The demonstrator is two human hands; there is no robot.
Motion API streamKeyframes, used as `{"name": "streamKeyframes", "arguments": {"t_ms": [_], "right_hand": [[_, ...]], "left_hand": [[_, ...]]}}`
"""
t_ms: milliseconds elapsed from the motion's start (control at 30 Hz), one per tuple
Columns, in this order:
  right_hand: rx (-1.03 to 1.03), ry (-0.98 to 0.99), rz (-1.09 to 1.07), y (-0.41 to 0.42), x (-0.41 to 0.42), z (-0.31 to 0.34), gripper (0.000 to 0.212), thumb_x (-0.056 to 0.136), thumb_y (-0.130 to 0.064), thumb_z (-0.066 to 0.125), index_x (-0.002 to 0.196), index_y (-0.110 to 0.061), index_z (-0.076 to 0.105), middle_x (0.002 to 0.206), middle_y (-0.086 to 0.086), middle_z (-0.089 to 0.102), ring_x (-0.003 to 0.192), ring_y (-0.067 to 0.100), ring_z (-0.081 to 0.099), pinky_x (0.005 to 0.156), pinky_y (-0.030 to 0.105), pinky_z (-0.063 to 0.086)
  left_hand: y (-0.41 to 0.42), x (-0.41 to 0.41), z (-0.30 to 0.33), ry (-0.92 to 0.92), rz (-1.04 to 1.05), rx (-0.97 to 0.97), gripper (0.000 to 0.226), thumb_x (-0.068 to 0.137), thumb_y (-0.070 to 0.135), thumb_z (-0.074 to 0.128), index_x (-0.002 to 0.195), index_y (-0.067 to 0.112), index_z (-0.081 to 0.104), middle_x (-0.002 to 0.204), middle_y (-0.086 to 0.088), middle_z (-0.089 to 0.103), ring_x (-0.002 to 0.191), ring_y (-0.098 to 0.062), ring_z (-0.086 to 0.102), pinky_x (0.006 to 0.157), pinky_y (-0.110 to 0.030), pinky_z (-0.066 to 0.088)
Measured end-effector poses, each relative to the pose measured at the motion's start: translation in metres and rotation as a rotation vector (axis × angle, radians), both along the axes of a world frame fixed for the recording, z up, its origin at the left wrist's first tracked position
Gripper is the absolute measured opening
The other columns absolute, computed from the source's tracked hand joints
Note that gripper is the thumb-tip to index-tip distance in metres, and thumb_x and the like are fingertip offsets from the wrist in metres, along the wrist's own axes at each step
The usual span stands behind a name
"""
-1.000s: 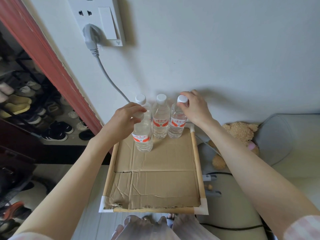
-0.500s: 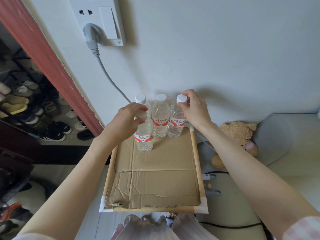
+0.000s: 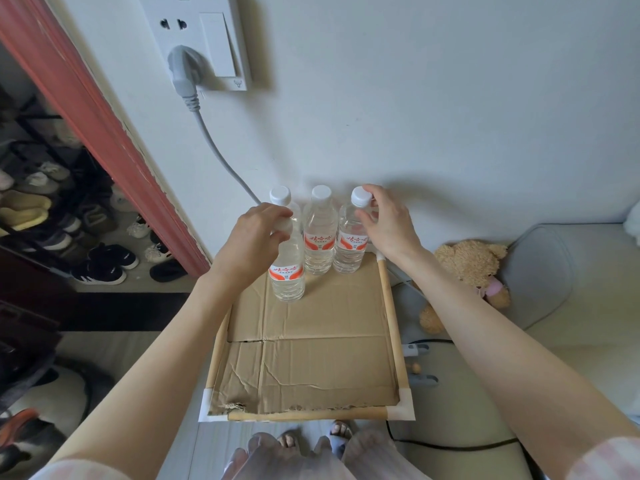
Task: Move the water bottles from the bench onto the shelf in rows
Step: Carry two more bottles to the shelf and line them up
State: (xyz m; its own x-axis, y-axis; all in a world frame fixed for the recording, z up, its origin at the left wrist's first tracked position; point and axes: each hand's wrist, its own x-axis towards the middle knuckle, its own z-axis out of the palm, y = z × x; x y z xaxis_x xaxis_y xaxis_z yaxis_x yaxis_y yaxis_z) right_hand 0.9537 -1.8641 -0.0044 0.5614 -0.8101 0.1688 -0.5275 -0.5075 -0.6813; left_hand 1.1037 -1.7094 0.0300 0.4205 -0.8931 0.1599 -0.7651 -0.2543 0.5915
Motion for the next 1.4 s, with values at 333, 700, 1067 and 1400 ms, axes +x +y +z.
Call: {"name": "streamKeyframes", "arguments": {"t_ms": [333, 700, 1067, 1400], "right_hand": [[0.024, -0.062, 0.014, 0.006, -0.008, -0.006, 0.045, 0.090, -0.015, 0.053, 0.133, -0.013, 0.039, 0.133, 0.008, 0.047, 0.121, 0.019, 0.047, 0.103, 0.032, 0.040], [-0.138, -0.076, -0.052, 0.027, -0.016, -0.004, 0.045, 0.090, -0.010, 0.051, 0.133, -0.008, 0.040, 0.137, 0.012, 0.043, 0.129, 0.024, 0.039, 0.102, 0.021, 0.027], [0.627, 0.059, 0.311, 0.101, 0.013, -0.046, 0.047, 0.096, -0.007, 0.036, 0.141, -0.017, 0.026, 0.147, 0.002, 0.035, 0.134, 0.018, 0.035, 0.096, 0.020, 0.030], [0.703, -0.050, 0.294, 0.108, 0.019, -0.058, 0.048, 0.094, -0.006, 0.035, 0.140, -0.018, 0.028, 0.147, -0.001, 0.035, 0.135, 0.017, 0.033, 0.097, 0.020, 0.029]], "left_hand": [[0.008, 0.002, -0.009, -0.120, -0.045, -0.060, 0.033, 0.083, 0.008, 0.061, 0.115, 0.008, 0.060, 0.112, -0.011, 0.055, 0.098, -0.027, 0.056, 0.083, -0.027, 0.041], [0.010, 0.003, -0.012, 0.057, -0.025, -0.098, 0.032, 0.081, 0.012, 0.064, 0.112, 0.013, 0.059, 0.116, -0.006, 0.060, 0.100, -0.022, 0.057, 0.088, -0.030, 0.045], [0.008, 0.008, -0.008, 0.186, 0.058, -0.077, 0.031, 0.079, 0.006, 0.065, 0.109, 0.010, 0.062, 0.108, -0.008, 0.065, 0.096, -0.021, 0.061, 0.087, -0.025, 0.043], [0.006, 0.008, -0.009, 0.188, 0.024, -0.075, 0.029, 0.080, 0.009, 0.064, 0.108, 0.013, 0.062, 0.108, -0.006, 0.065, 0.096, -0.022, 0.061, 0.090, -0.032, 0.047]]}}
